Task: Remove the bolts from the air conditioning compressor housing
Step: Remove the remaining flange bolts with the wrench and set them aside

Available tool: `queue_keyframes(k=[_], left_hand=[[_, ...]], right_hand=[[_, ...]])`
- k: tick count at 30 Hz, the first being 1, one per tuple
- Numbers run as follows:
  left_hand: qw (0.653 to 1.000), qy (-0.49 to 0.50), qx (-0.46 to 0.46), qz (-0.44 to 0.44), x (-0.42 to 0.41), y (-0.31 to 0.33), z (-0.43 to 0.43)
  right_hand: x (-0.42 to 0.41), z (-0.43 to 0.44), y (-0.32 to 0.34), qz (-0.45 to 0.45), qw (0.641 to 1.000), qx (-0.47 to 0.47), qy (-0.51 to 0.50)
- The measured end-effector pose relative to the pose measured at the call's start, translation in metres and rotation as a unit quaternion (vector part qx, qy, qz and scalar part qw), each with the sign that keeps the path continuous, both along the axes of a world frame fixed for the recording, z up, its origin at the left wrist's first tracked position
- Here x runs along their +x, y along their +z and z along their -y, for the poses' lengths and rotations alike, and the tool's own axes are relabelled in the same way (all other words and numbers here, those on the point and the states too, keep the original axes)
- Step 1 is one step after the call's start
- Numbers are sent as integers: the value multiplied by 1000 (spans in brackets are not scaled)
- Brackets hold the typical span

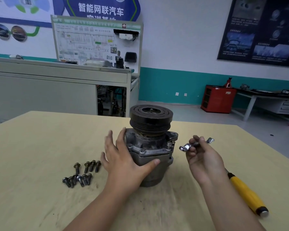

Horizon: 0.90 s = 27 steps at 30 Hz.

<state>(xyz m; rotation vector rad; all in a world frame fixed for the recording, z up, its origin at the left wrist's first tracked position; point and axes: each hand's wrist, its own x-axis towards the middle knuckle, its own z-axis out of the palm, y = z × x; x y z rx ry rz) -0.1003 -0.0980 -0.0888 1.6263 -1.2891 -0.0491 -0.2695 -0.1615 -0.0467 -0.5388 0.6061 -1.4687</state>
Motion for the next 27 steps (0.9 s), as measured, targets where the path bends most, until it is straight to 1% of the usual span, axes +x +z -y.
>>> queue_keyframes(k=[1, 3, 5, 6, 7, 8, 9, 12, 19, 22, 27], left_hand=[[999, 13, -26, 39, 0, 4, -3], [989, -2, -125, 81, -1, 13, -10], [963, -36, -240, 112, -6, 20, -17], [947, -42, -287, 139, -10, 22, -19], [934, -40, -313, 165, -14, 23, -19], [930, -33, -318, 182, -19, 25, -18], [933, -22, -305, 190, -24, 27, -16], [951, 14, -226, 209, -35, 30, -12], [951, 64, -155, 260, -48, 25, -1], [949, 73, -142, 272, -49, 26, 2], [947, 73, -154, 272, -48, 30, 3]], right_hand=[[-1, -2, -3, 4, 1000, 6, 1], [0, -3, -5, 4, 1000, 6, -4], [1, -4, -5, -4, 1000, 0, -14], [2, -4, -5, -6, 1000, -4, -15], [2, -4, -5, -9, 1000, -6, -14], [3, -4, -6, -12, 1000, -7, -11], [2, -5, -6, -16, 1000, -8, -9], [2, -6, -8, -32, 999, -10, -10], [0, -7, -8, -48, 999, -15, -11], [-1, -6, -9, -48, 999, -9, -10], [-2, -3, -12, -41, 999, -7, -14]])
